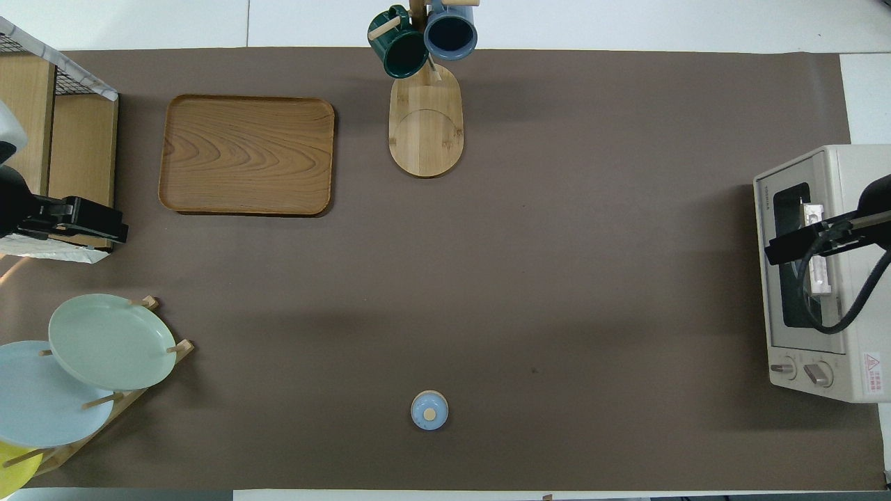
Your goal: Put eggplant into oven
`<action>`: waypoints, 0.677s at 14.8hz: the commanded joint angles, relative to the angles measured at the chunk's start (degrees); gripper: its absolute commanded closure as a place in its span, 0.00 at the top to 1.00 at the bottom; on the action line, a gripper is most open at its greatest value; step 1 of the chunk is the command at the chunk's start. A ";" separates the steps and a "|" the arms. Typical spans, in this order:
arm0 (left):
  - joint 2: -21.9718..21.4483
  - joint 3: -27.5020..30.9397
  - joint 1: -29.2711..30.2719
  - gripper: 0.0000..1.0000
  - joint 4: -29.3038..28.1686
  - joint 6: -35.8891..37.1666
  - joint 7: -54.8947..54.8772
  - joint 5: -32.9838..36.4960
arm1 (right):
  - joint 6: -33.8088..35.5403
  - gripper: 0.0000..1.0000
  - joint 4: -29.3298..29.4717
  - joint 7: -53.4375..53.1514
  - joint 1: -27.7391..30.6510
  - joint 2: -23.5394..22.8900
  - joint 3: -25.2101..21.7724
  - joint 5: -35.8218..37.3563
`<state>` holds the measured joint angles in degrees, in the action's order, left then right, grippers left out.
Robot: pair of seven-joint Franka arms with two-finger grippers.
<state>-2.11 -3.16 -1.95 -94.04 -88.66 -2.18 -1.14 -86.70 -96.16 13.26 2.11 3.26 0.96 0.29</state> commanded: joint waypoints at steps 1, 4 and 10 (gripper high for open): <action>-0.70 0.26 -0.08 1.00 -0.09 0.76 -0.37 0.96 | -1.27 1.00 0.45 -0.78 0.53 -0.45 -0.08 -0.37; -0.70 0.26 -0.08 1.00 -0.09 0.76 -0.37 0.96 | -1.46 1.00 1.41 -2.00 0.53 -0.80 0.00 -0.03; -0.70 0.26 -0.08 1.00 -0.09 0.76 -0.37 0.96 | -0.15 1.00 2.11 -4.12 0.53 -1.24 0.18 0.68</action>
<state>-2.11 -3.16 -1.95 -94.04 -88.66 -2.18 -1.13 -87.94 -95.69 10.34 2.34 3.02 0.71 0.38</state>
